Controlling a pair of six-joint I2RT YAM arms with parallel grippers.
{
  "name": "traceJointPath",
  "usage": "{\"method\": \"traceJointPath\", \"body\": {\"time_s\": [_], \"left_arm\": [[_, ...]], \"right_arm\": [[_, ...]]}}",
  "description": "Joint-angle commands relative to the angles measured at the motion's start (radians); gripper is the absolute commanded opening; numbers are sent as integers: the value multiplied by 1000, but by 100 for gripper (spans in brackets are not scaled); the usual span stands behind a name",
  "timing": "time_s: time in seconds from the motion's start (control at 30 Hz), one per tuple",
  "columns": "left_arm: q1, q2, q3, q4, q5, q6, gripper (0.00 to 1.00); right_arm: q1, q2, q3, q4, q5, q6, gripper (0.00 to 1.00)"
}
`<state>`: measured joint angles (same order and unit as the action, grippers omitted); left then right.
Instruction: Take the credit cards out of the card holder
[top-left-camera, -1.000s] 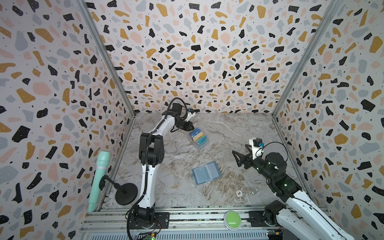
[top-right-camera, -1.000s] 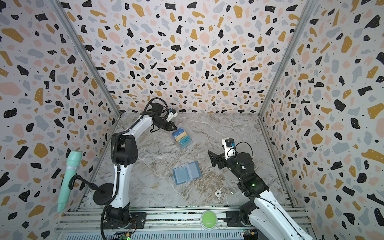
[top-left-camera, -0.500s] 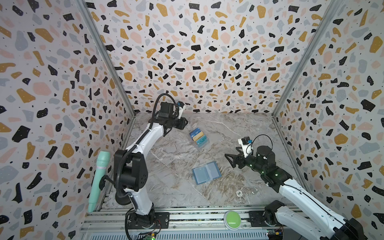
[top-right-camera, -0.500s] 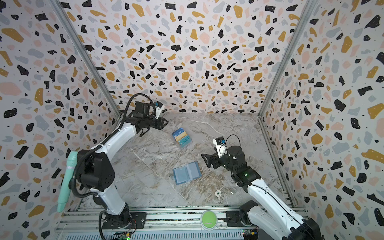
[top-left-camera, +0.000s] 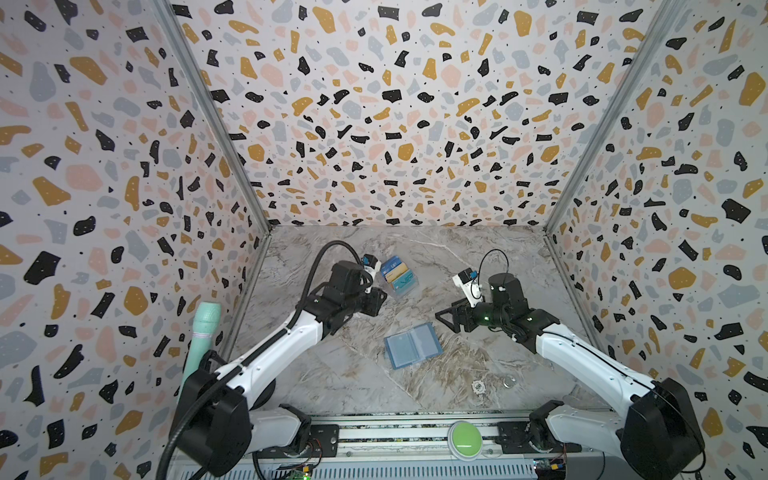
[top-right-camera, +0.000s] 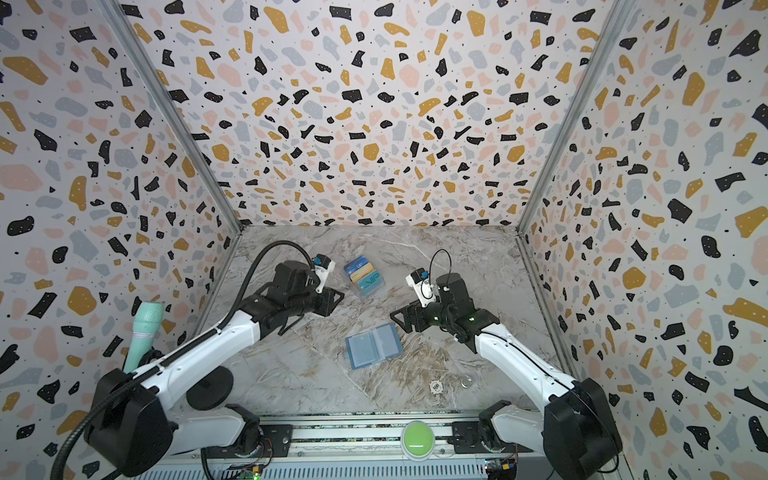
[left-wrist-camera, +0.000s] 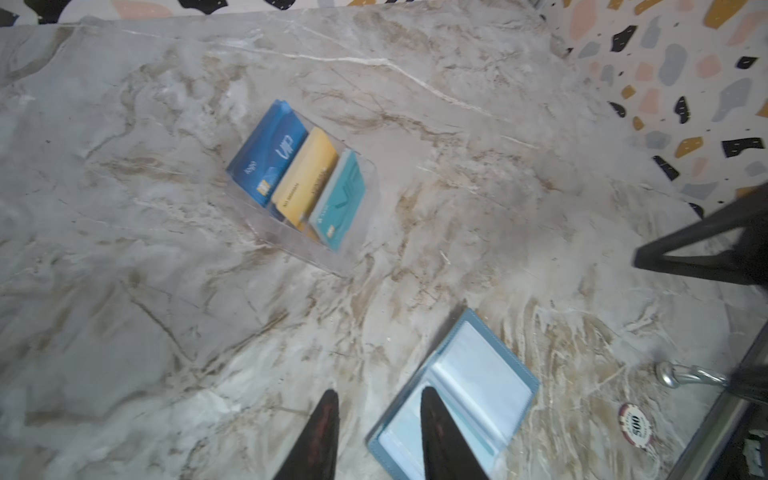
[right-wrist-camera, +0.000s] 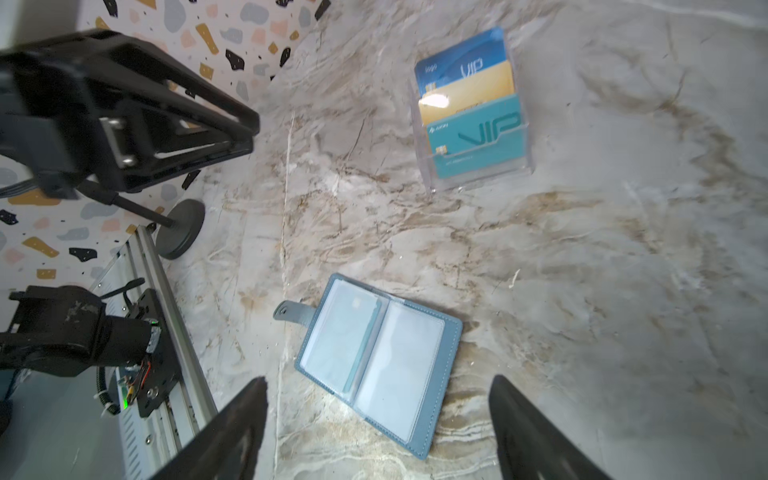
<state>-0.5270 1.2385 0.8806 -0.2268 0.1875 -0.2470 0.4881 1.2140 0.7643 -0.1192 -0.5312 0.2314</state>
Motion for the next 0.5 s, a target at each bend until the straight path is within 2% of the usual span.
{"method": "traceJointPath", "body": {"time_s": [0.0, 0.17, 0.47], "left_arm": [[-82, -69, -93, 99, -56, -125, 33], [-189, -114, -270, 266, -63, -249, 26], [-292, -54, -399, 438, -146, -356, 17]], "right_arm": [[10, 33, 45, -67, -18, 11, 77], [156, 103, 112, -159, 245, -12, 78], [269, 189, 126, -136, 388, 53, 77]]}}
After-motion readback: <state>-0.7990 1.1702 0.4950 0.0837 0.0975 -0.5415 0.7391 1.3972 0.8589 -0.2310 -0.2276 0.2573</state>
